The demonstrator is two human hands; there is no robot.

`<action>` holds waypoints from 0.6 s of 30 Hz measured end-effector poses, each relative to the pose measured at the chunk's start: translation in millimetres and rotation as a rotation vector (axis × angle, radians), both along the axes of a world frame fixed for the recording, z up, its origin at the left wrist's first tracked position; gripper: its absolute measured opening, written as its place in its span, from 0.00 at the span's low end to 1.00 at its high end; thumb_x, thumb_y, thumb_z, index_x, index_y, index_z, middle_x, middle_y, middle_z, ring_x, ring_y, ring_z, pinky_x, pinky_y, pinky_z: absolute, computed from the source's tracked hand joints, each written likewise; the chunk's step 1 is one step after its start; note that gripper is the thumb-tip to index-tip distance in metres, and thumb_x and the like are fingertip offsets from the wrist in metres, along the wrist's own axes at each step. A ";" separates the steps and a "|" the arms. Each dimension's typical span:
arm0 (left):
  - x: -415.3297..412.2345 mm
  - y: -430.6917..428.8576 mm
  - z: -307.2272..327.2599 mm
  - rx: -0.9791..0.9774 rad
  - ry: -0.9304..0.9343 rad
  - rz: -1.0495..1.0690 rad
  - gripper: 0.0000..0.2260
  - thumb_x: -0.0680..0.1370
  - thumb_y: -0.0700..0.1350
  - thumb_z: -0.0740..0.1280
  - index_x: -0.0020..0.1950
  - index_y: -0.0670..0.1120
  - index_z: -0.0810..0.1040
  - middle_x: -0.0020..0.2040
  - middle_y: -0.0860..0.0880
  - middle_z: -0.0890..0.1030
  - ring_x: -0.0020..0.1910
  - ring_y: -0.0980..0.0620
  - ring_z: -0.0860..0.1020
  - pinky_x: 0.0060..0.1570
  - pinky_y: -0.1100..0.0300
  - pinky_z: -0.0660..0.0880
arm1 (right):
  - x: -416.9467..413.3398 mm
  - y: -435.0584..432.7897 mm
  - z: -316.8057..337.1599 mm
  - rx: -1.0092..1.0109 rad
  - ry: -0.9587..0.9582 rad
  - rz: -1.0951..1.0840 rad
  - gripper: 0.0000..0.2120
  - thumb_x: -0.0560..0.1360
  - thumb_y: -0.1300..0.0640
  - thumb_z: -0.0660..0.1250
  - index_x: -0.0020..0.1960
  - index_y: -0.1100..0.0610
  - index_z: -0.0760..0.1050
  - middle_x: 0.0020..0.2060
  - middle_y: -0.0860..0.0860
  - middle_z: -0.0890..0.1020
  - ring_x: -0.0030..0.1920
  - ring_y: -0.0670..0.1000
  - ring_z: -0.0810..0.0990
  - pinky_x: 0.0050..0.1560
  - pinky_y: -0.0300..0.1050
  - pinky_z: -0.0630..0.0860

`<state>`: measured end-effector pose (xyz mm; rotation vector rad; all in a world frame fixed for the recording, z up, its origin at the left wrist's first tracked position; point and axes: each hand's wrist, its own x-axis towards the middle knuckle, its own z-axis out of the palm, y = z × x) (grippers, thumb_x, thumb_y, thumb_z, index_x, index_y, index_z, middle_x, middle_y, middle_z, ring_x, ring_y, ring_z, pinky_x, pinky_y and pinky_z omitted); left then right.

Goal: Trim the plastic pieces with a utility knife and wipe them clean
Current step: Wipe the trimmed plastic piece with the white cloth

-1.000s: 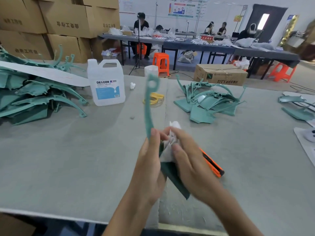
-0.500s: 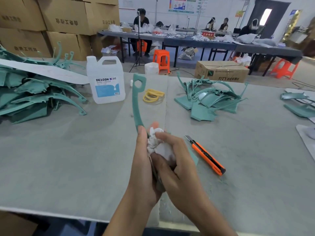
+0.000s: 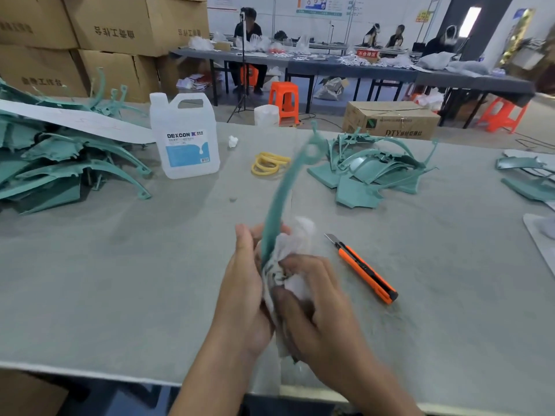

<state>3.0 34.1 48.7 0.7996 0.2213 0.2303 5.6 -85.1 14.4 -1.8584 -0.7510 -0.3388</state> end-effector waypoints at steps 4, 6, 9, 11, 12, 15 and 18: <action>-7.6 -17.3 -5.3 0.101 -0.022 0.017 0.23 0.74 0.65 0.61 0.58 0.53 0.84 0.59 0.46 0.84 0.59 0.50 0.82 0.61 0.53 0.76 | 9.0 7.5 -3.2 0.048 0.108 -0.081 0.10 0.79 0.54 0.63 0.56 0.41 0.70 0.50 0.47 0.78 0.51 0.44 0.77 0.51 0.39 0.70; -9.8 -19.2 -3.4 0.179 -0.063 0.021 0.20 0.76 0.62 0.62 0.64 0.56 0.79 0.61 0.48 0.84 0.62 0.51 0.81 0.60 0.57 0.77 | 11.9 12.0 -0.9 0.046 0.057 -0.116 0.09 0.78 0.53 0.62 0.57 0.42 0.71 0.51 0.49 0.77 0.53 0.45 0.77 0.53 0.37 0.71; -10.8 -14.0 -1.5 0.192 -0.077 0.005 0.15 0.79 0.54 0.61 0.63 0.58 0.79 0.62 0.47 0.83 0.63 0.48 0.80 0.62 0.52 0.77 | 17.1 13.9 -3.6 0.066 0.031 -0.163 0.10 0.77 0.55 0.62 0.57 0.44 0.73 0.52 0.47 0.77 0.55 0.41 0.76 0.54 0.31 0.69; -12.6 -7.0 -1.8 0.174 -0.071 0.012 0.13 0.83 0.53 0.58 0.62 0.62 0.80 0.63 0.49 0.82 0.64 0.49 0.79 0.67 0.46 0.73 | 24.4 9.8 -2.1 0.208 0.213 -0.209 0.11 0.77 0.55 0.63 0.52 0.39 0.73 0.51 0.46 0.80 0.53 0.43 0.78 0.52 0.35 0.72; -13.2 -4.5 -2.5 0.176 -0.060 0.024 0.13 0.84 0.53 0.57 0.62 0.64 0.80 0.64 0.51 0.81 0.65 0.50 0.79 0.69 0.44 0.71 | 28.7 6.1 -3.2 0.277 0.303 -0.226 0.11 0.79 0.55 0.63 0.51 0.38 0.72 0.49 0.49 0.81 0.51 0.48 0.80 0.53 0.42 0.75; -14.6 -5.1 -3.4 0.229 -0.048 0.032 0.13 0.84 0.49 0.60 0.62 0.64 0.79 0.62 0.52 0.82 0.63 0.50 0.80 0.64 0.49 0.75 | 30.8 1.8 6.7 0.278 0.232 -0.231 0.07 0.82 0.53 0.64 0.53 0.40 0.73 0.45 0.50 0.80 0.46 0.53 0.79 0.50 0.56 0.76; -17.8 -19.0 -8.5 0.340 -0.072 -0.049 0.14 0.81 0.44 0.64 0.62 0.59 0.80 0.58 0.48 0.85 0.59 0.47 0.83 0.53 0.54 0.81 | 25.7 15.9 25.9 0.206 0.067 -0.073 0.06 0.79 0.48 0.67 0.56 0.42 0.74 0.51 0.44 0.80 0.53 0.47 0.80 0.54 0.41 0.74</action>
